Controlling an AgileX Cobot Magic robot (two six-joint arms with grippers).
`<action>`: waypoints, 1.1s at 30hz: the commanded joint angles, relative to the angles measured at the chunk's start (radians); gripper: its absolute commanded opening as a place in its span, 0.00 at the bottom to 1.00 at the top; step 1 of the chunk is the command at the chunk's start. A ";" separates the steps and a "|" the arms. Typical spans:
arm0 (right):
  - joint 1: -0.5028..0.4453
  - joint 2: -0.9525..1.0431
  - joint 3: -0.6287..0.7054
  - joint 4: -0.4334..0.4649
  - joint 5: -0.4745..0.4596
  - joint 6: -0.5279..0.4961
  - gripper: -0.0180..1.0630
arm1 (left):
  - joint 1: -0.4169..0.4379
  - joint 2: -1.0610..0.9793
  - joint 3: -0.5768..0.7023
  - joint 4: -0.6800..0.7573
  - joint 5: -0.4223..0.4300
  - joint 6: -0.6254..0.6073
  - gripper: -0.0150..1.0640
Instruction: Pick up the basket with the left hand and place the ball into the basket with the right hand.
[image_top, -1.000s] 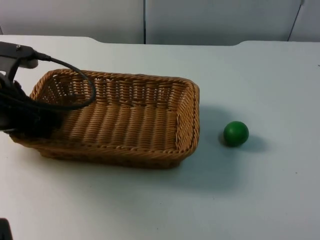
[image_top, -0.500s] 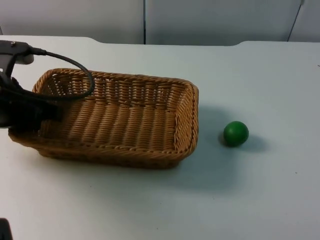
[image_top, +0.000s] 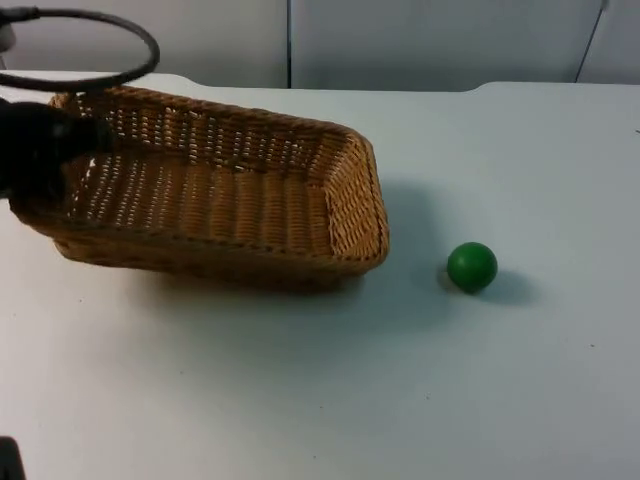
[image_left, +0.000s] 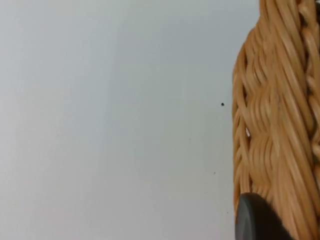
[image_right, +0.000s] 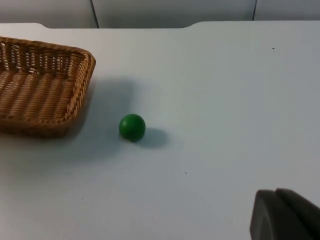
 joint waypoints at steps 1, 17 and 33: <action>-0.004 -0.003 0.002 0.004 -0.003 -0.002 0.01 | 0.002 -0.043 0.000 -0.061 0.012 -0.007 0.01; -0.004 -0.003 0.002 0.004 -0.003 -0.002 0.01 | 0.004 -0.242 0.101 -0.196 0.032 -0.005 0.01; -0.004 -0.003 0.002 0.004 -0.003 -0.002 0.01 | 0.004 -0.308 0.305 -0.224 -0.267 -0.149 0.01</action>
